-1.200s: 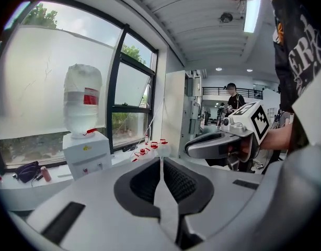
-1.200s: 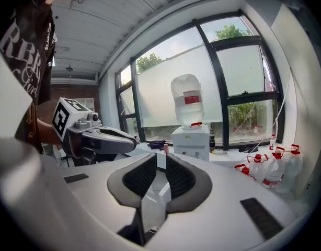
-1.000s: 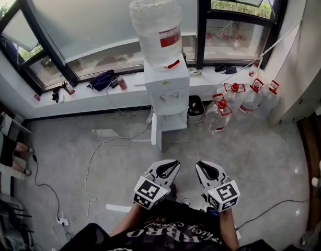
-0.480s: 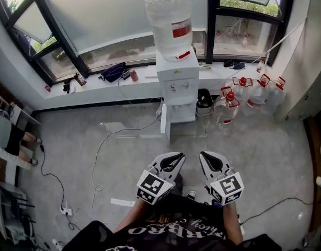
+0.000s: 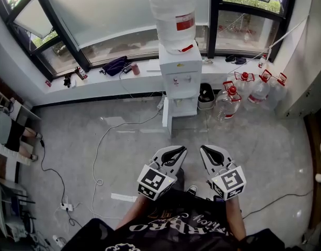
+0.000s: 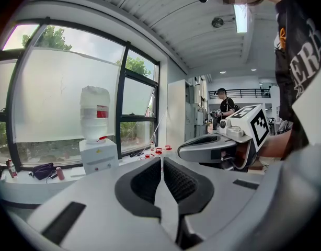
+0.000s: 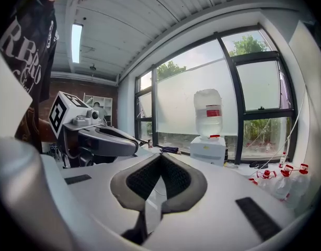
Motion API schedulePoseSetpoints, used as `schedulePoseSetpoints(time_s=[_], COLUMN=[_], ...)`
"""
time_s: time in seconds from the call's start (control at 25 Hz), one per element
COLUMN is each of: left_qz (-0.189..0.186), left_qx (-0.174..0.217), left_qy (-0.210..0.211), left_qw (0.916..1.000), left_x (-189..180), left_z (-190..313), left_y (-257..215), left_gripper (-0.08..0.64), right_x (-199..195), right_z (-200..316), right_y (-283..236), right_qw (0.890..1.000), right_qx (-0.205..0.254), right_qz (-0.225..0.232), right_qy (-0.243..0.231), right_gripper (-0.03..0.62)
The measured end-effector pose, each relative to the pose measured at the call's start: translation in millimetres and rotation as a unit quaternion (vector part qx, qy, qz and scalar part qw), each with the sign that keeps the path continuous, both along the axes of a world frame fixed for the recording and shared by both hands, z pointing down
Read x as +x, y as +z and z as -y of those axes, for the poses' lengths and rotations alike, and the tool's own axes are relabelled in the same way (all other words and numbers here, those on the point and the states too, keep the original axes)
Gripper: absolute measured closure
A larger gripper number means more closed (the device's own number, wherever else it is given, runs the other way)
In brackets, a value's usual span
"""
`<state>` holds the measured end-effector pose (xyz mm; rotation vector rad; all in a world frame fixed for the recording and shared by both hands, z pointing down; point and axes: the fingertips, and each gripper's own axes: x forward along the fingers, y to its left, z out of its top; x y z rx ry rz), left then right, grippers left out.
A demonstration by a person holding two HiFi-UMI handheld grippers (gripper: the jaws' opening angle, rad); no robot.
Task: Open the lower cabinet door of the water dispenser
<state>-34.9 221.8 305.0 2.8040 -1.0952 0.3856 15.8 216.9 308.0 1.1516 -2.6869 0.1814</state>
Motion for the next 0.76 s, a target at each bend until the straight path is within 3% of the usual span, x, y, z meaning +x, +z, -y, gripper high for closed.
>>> schedulePoseSetpoints(time_s=[0.76], left_qz=[0.006], left_qx=[-0.005], left_qy=[0.020], left_qw=[0.9998], left_x=[17], left_z=[7], left_y=[5], left_gripper=[0.540], right_x=[8], right_z=[6], right_y=[6], right_qw=[1.000], right_qx=[-0.010], right_qz=[-0.010], right_qy=[0.000], right_gripper=[0.580])
